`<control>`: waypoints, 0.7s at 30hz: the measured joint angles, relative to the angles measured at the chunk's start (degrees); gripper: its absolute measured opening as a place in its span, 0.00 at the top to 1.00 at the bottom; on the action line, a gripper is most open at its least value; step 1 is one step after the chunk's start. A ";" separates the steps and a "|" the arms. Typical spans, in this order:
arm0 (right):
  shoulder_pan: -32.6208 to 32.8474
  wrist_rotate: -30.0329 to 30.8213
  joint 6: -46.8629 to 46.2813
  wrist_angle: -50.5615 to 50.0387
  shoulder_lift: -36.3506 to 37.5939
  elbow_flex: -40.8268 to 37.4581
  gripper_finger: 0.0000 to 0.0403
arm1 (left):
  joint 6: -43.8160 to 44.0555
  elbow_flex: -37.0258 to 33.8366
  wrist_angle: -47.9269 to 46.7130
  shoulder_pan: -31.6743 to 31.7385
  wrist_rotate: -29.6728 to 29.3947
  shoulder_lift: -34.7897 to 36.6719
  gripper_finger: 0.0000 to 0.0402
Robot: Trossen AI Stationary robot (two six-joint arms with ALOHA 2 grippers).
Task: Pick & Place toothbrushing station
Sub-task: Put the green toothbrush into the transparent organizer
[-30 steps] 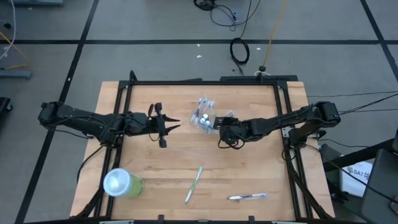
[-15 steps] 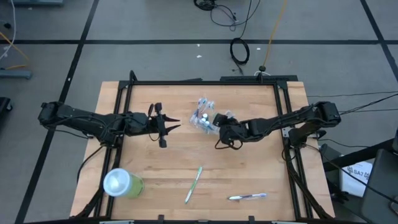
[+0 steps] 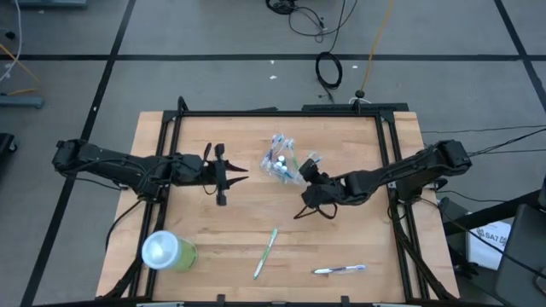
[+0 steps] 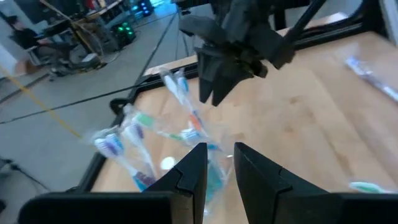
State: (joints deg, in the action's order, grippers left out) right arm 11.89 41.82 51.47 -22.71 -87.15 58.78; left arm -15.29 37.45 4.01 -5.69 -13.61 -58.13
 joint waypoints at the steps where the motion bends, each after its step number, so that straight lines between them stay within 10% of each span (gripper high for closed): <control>1: 0.48 0.01 -2.39 0.03 0.63 0.00 0.66 | 0.79 0.00 0.06 0.00 0.45 0.00 0.78; 9: 1.48 -21.00 -32.36 5.25 7.19 -2.84 0.67 | 10.64 0.00 -0.80 0.04 10.07 -0.16 0.78; 21: 2.83 -22.91 -35.89 36.48 9.43 -17.77 0.67 | 34.11 0.68 9.09 -3.40 18.76 -15.32 0.78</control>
State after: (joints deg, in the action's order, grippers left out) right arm 14.72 18.91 15.58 13.77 -77.72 41.01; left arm 18.81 38.13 13.10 -9.09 5.16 -73.45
